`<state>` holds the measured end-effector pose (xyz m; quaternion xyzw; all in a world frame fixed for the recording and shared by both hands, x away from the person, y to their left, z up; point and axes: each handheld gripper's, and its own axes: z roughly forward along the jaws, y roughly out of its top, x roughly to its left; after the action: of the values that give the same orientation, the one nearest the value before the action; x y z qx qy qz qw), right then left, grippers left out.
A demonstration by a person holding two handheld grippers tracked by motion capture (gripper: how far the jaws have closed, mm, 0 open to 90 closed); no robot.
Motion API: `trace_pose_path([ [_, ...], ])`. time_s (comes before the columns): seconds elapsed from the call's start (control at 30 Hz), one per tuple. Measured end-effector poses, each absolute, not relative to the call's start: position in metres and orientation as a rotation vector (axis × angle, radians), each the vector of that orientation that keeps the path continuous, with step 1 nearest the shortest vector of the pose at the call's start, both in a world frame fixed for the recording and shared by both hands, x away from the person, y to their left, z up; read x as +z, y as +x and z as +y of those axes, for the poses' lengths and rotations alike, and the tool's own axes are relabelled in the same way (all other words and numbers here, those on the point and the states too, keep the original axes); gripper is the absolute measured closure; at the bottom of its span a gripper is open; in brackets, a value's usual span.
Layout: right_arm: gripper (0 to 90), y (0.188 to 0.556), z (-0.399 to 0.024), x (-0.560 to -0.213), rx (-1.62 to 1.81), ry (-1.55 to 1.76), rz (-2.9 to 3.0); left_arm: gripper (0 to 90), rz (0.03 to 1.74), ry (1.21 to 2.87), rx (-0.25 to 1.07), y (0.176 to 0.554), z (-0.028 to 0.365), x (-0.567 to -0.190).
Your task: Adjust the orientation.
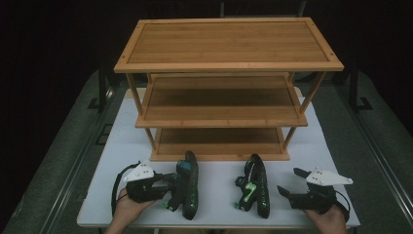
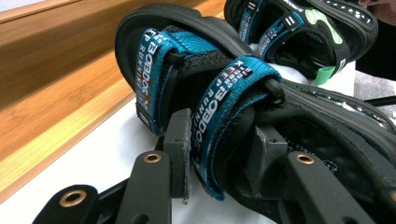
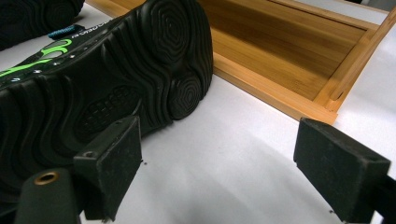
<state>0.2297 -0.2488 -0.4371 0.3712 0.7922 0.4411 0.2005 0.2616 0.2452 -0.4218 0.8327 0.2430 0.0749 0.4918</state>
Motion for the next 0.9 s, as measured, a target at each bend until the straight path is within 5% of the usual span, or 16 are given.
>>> trace_pose_path([
  [0.9,14.7,0.227,-0.251,-0.433,1.273,1.053,2.194,58.3,0.510,1.977,0.148,0.267,0.194,-0.423],
])
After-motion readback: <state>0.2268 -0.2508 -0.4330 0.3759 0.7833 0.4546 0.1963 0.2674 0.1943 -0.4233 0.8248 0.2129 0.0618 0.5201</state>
